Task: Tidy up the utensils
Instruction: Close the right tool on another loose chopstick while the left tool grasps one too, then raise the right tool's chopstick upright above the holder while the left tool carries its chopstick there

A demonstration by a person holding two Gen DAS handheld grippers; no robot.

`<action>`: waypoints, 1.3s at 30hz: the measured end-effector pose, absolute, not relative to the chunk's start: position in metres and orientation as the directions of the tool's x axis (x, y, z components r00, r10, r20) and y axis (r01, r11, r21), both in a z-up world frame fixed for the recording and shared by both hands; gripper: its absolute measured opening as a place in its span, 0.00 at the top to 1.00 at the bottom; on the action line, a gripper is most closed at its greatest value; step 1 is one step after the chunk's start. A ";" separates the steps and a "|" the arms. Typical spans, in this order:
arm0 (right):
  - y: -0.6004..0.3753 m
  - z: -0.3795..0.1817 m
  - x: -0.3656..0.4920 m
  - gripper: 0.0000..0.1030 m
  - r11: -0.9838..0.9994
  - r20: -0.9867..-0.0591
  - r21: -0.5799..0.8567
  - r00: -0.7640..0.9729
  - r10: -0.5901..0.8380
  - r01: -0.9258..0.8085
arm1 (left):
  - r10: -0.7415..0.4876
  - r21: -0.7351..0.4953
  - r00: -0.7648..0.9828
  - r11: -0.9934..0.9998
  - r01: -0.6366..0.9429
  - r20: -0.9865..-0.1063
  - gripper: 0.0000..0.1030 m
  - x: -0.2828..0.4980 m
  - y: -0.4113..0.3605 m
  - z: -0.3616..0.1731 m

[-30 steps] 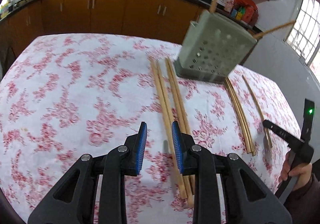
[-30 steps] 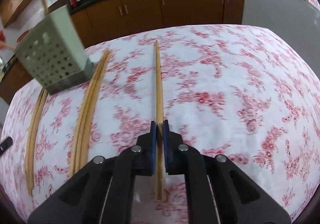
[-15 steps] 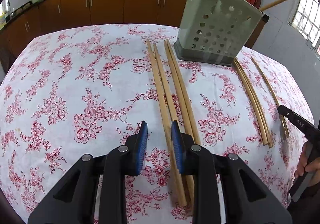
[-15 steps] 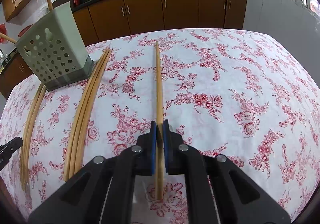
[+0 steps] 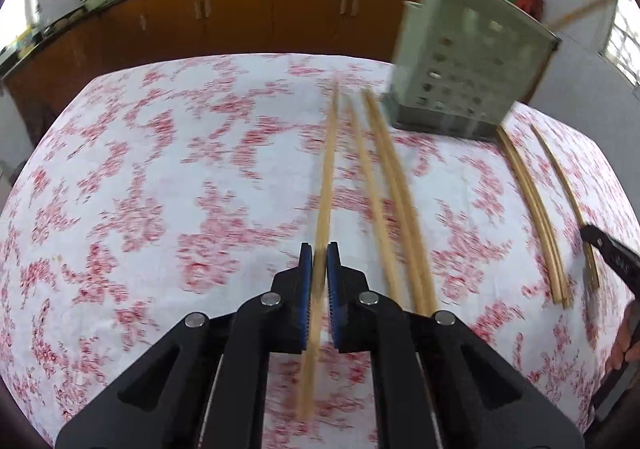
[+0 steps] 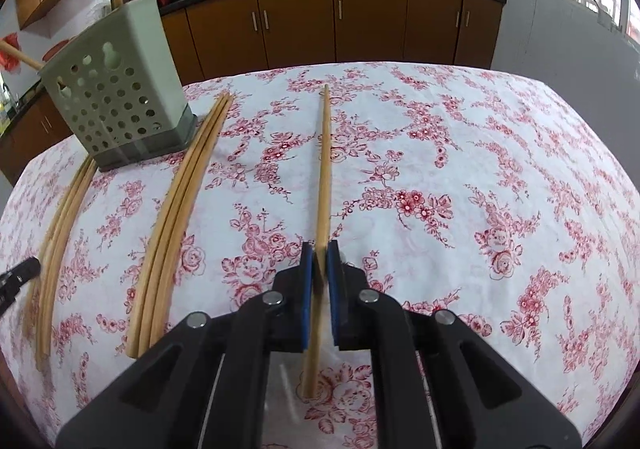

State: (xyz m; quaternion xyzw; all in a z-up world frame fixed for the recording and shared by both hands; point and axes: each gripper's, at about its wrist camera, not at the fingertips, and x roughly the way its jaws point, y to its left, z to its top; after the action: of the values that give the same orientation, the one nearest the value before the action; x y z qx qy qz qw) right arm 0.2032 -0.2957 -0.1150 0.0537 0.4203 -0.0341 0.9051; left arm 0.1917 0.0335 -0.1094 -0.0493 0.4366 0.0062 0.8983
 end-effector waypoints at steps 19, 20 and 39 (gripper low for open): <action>-0.301 -0.116 0.204 0.92 0.988 -0.764 0.084 0.645 -0.021 0.132 | -0.059 -0.110 0.645 0.993 -0.039 -0.762 0.91 0.189 0.066 -0.112; -0.301 -0.116 0.204 0.92 0.988 -0.764 0.084 0.645 -0.021 0.132 | -0.056 -0.106 0.645 0.994 -0.039 -0.762 0.91 0.188 0.066 -0.112; -0.298 -0.117 0.194 0.91 0.989 -0.764 0.085 0.645 -0.011 0.117 | -0.051 -0.093 0.644 0.995 -0.031 -0.764 0.91 0.180 0.063 -0.112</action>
State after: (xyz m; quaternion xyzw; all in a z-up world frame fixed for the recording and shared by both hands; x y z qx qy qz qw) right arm 0.1939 -0.2983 -0.1171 0.0636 0.4201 -0.0354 0.9046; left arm 0.1805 0.0628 -0.1125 -0.0485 0.4221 -0.0057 0.9053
